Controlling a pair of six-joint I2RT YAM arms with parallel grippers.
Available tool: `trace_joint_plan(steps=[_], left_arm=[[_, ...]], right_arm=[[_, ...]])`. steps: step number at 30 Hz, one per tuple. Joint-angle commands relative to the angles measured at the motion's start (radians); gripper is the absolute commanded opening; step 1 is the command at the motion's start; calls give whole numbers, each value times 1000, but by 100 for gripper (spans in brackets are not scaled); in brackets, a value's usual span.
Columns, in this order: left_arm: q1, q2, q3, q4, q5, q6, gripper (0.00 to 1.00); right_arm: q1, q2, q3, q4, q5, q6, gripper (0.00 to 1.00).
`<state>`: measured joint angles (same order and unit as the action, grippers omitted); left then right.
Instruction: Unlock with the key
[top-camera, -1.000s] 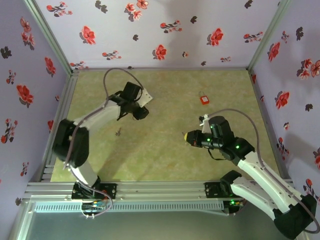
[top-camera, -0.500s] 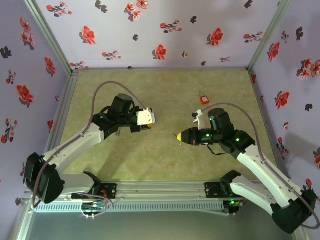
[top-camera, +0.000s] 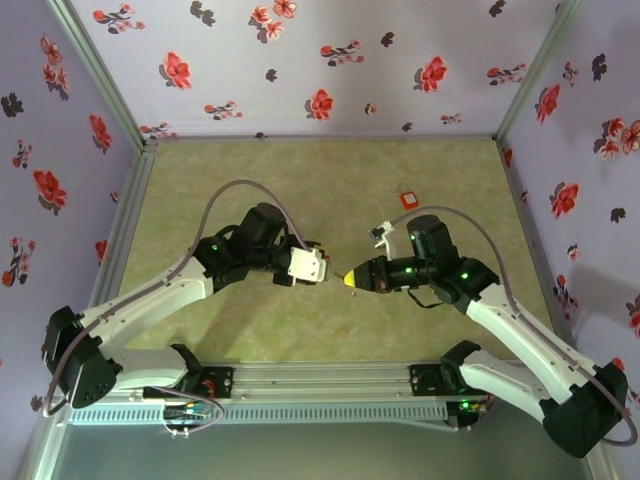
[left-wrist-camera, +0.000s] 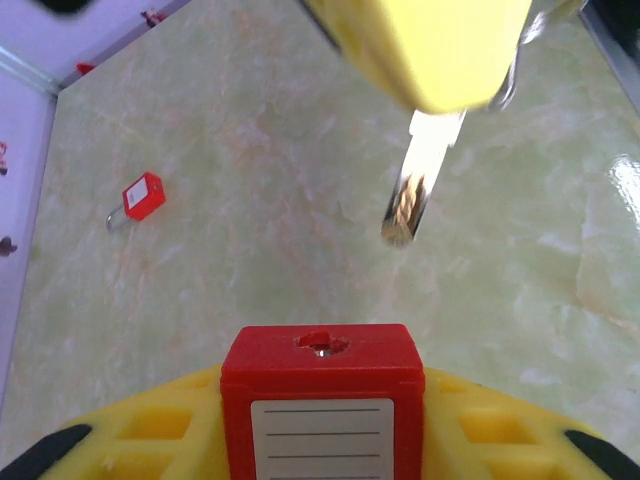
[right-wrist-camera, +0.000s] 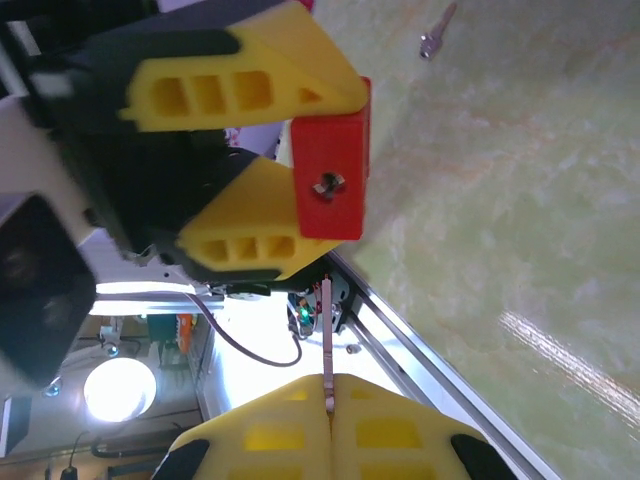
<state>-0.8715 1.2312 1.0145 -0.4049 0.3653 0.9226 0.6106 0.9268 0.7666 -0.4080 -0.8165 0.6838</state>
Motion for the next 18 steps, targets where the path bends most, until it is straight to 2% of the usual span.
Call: trace_joint_plan(steps=[1,8,18], left_arm=[[-26,3,42,-3,-9,34,11],[-60,18,45,-6,-30,49,11],[-63,34,29,1,-56,52,9]], right_arm=[[10,8,-13,37,-24,5,0],[12,18,-26,65,-20,13,0],[11,10,-25,63,-13,13,0]])
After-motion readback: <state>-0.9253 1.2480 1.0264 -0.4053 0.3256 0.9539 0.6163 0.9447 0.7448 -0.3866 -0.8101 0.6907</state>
